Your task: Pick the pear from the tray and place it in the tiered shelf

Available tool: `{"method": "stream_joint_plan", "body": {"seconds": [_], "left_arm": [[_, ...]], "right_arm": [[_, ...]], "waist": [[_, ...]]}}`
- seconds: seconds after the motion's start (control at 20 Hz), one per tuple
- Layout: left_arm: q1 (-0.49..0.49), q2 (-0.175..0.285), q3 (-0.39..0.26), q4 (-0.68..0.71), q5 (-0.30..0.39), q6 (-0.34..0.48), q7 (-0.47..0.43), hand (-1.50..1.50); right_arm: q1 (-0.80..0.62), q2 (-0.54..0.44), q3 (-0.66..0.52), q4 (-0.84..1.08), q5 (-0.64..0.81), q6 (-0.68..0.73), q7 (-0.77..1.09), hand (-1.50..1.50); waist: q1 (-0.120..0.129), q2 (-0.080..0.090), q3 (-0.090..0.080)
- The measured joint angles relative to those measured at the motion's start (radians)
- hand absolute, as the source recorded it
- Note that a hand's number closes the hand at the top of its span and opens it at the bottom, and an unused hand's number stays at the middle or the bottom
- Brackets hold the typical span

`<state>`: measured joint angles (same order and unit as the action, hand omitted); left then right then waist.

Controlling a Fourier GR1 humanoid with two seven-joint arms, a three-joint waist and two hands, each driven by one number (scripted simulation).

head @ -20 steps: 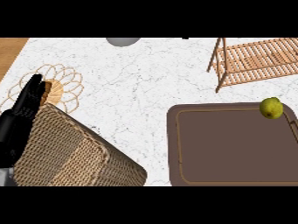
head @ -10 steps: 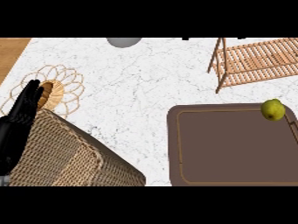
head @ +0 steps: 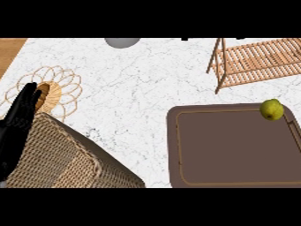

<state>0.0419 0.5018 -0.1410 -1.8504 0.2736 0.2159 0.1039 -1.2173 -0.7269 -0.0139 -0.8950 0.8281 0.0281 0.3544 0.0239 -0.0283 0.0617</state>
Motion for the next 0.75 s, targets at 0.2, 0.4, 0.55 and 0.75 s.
{"method": "stream_joint_plan", "body": {"seconds": [0.2,0.4,0.55,0.75], "left_arm": [[0.016,0.016,0.000,-0.010,0.021,0.016,-0.006,0.00],[0.033,0.033,-0.001,-0.019,0.039,0.031,-0.015,0.00],[0.047,0.045,-0.001,-0.026,0.051,0.043,-0.022,0.00],[0.058,0.059,-0.002,-0.034,0.068,0.055,-0.028,0.00]], "right_arm": [[-0.063,-0.026,-0.123,0.006,-0.084,-0.007,0.062,-1.50],[-0.111,-0.066,-0.256,0.026,-0.177,-0.004,0.143,-1.50],[-0.119,-0.121,-0.348,0.042,-0.250,0.039,0.181,-1.50],[-0.096,-0.210,-0.452,0.066,-0.339,0.119,0.184,-1.50]], "waist": [[-0.013,-0.002,-0.004],[-0.028,-0.003,-0.008],[-0.040,-0.005,-0.011],[-0.049,-0.005,-0.014]]}}
